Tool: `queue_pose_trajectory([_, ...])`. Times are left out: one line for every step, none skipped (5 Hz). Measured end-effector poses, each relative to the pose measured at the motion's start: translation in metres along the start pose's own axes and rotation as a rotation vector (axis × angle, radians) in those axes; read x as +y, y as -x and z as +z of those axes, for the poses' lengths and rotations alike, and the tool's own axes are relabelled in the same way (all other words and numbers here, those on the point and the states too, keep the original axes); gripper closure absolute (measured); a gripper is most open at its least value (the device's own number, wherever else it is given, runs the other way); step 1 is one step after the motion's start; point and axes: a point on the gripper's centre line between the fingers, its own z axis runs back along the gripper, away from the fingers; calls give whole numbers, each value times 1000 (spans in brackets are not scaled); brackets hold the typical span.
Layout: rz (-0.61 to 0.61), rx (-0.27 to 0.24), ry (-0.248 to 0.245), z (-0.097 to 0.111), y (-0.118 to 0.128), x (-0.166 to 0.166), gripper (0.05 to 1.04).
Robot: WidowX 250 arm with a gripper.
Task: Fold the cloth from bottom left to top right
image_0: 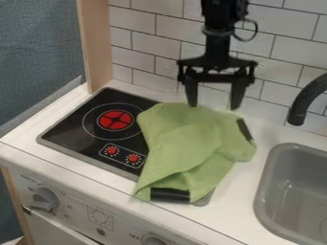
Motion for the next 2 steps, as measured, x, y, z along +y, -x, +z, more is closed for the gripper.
queue_pose_trajectory([-23,-32,12,16,7,7,83])
queue_pose_trajectory([-28,-37,12,17,6,8,82])
